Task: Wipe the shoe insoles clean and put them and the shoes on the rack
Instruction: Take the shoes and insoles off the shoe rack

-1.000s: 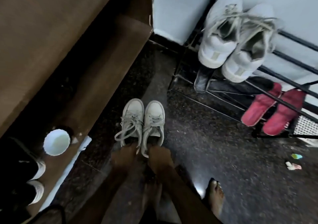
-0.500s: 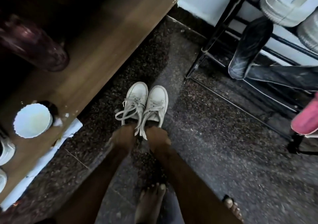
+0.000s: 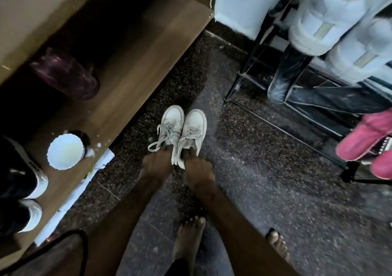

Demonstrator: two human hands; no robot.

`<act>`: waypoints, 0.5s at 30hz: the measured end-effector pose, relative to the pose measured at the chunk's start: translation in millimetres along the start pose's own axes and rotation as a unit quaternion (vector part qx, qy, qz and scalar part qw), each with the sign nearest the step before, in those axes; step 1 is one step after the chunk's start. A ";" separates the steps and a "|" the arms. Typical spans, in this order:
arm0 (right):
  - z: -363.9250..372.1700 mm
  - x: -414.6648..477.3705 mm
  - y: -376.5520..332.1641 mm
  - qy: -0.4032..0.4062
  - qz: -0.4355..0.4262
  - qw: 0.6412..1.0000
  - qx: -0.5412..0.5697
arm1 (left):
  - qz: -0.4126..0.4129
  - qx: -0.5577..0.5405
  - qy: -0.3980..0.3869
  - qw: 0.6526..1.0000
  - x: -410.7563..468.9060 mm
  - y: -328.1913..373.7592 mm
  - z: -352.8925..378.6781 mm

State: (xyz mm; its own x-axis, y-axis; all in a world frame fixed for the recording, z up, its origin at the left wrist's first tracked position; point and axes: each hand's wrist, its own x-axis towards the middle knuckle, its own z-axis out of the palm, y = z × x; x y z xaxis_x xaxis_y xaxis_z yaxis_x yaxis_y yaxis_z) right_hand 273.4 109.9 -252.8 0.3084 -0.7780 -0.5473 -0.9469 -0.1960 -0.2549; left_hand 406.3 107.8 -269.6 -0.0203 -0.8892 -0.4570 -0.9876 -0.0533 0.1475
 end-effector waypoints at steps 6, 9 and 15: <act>-132.5 -65.0 43.6 0.119 0.069 0.989 0.058 | 0.085 -0.076 0.161 0.980 -16.6 100.0 -154.3; -215.0 -109.1 66.1 0.207 0.108 0.970 0.067 | 0.189 -0.084 0.273 0.939 -18.0 161.6 -223.0; -310.6 -160.4 123.5 0.360 0.190 0.912 0.044 | 0.298 -0.037 0.231 0.925 -14.7 253.8 -320.6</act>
State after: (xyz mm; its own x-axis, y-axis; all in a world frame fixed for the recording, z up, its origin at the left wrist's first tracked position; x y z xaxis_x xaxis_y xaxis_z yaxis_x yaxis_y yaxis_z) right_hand 78.7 25.2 51.1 -0.2102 -0.9765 0.0473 -0.9525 0.1937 -0.2350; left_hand 205.8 -38.3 55.7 -0.4727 -0.8689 0.1467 -0.8081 0.4939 0.3210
